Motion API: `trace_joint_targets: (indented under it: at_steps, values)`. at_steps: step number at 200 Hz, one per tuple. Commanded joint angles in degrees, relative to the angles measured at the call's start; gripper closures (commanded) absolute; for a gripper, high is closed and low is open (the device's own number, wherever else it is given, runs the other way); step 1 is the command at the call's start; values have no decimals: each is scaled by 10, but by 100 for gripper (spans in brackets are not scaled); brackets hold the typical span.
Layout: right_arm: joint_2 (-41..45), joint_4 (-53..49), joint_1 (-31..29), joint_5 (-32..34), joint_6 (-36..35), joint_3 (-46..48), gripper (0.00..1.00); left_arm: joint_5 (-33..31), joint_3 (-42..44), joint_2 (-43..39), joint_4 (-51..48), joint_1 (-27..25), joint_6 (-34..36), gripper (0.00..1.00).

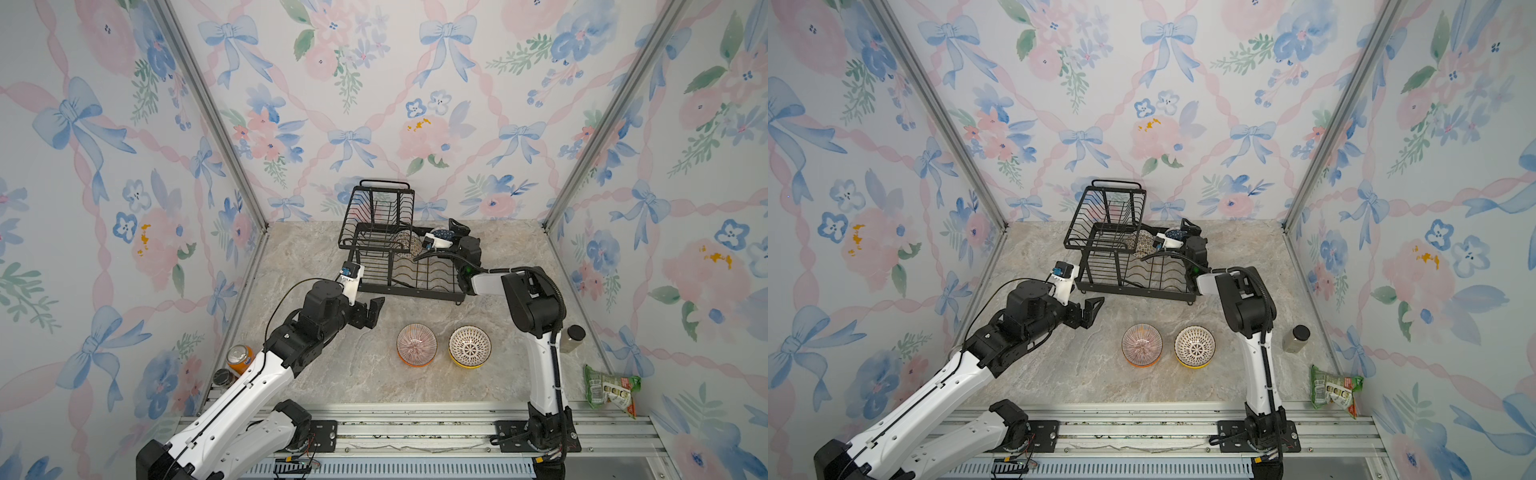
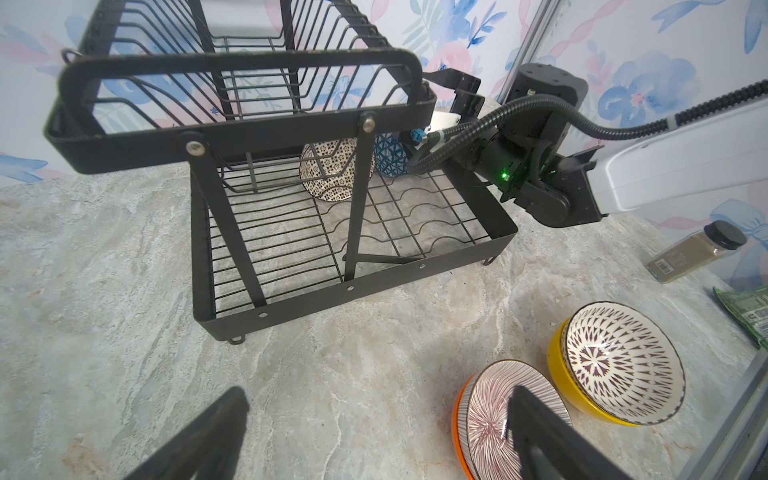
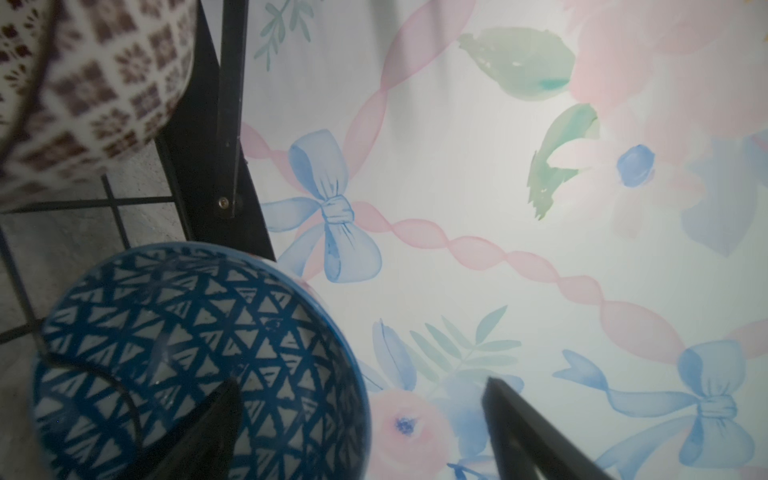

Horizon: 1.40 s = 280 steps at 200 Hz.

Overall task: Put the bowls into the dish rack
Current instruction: 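Open the right gripper, release the blue bowl and withdraw from the rack, then move the left gripper down over the orange bowl's rim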

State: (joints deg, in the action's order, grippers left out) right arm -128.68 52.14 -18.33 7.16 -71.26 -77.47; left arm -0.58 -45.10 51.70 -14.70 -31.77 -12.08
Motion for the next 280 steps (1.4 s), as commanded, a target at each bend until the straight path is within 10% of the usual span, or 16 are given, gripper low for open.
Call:
trace_joint_targets:
  at_steps: [1,71,127,177,280]
  values:
    - [63,-26,8,-20,50,22,2,0,8,0,2,5,-8,2]
    - [208,-105,-23,78,219,100,3,5,-2,39,-14,7,-21,2]
    - [360,-401,-73,128,455,95,3,15,-2,52,-13,7,-26,2]
    - [456,-572,-81,23,648,113,3,45,0,69,-11,7,-26,2]
    - [542,-649,-83,-53,697,187,3,106,22,144,29,-49,-18,2]
